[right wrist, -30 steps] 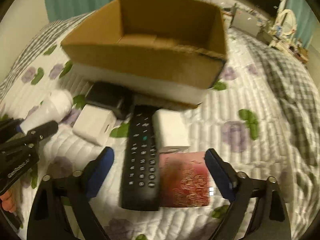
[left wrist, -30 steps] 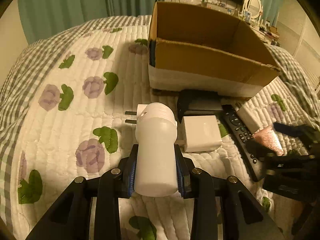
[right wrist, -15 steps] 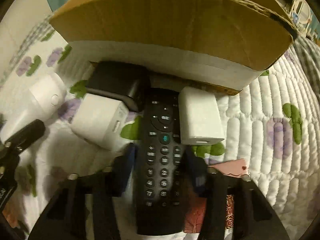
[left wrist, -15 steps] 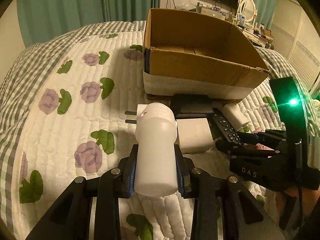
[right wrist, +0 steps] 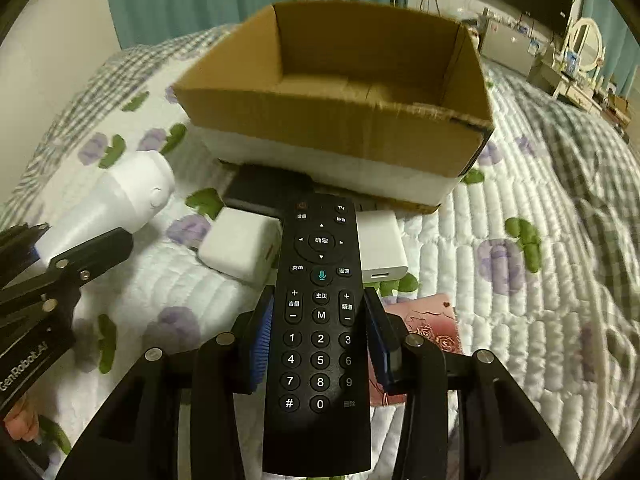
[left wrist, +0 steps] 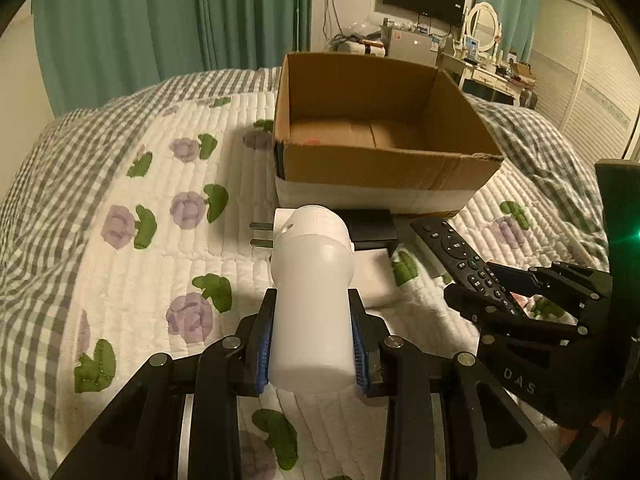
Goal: Organize rigid objects
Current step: 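Place the white bottle into the box with the left gripper while the right places the remote, then grasp the pink rose card box with the right gripper while the left grasps the white soap bar, then lower the soap bar into the box with the left gripper while the right drops the pink card box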
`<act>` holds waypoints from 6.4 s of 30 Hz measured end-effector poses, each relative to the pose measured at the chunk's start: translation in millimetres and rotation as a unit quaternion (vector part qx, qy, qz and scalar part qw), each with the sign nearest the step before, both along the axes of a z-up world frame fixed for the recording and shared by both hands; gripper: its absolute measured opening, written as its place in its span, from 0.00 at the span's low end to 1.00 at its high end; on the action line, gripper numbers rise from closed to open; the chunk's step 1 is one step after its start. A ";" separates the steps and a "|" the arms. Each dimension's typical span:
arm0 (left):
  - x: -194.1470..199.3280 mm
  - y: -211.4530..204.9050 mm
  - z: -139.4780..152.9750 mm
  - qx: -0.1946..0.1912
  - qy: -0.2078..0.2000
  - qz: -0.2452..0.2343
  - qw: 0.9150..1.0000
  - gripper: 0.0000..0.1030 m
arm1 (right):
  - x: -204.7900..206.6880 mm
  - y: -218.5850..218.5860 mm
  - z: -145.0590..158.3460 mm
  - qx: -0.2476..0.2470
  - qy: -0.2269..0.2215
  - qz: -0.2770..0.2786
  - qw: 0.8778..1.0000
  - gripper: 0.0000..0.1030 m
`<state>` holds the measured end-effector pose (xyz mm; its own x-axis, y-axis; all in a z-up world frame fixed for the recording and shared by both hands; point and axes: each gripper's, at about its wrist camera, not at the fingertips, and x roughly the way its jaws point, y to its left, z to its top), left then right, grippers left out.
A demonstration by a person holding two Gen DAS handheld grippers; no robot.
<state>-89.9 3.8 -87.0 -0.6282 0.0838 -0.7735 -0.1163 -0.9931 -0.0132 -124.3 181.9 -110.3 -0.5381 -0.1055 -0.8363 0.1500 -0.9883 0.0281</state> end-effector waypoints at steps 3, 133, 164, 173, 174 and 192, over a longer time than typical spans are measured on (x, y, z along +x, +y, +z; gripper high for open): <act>4.8 4.0 9.7 -0.001 0.010 -0.003 1.000 0.32 | 14.1 1.5 11.8 -0.006 0.017 0.001 1.000 0.40; -12.2 14.5 -23.8 -0.009 -0.014 0.015 1.000 0.98 | -6.4 24.1 -26.8 0.077 -0.040 -0.051 0.995 0.66; -72.3 57.9 -72.4 -0.034 -0.061 -0.021 0.997 0.50 | -46.8 55.0 -10.8 0.034 -0.021 -0.077 0.996 0.66; -42.4 52.9 -24.8 -0.032 -0.012 -0.024 0.999 0.50 | -33.1 48.9 15.0 0.033 0.014 -0.076 0.996 0.66; -39.9 50.5 -18.2 -0.032 -0.009 -0.024 0.999 0.50 | -30.2 47.1 19.5 0.033 0.017 -0.076 0.996 0.66; -42.0 35.3 96.5 -0.010 0.092 -0.013 0.996 0.50 | -10.4 28.9 149.1 0.032 0.136 -0.054 0.989 0.66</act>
<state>-131.9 39.1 9.5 -0.7575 0.0875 -0.6470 -0.1411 -0.9895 0.0314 -134.7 210.8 38.8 -0.7495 0.0124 -0.6619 0.0377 -0.9974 -0.0613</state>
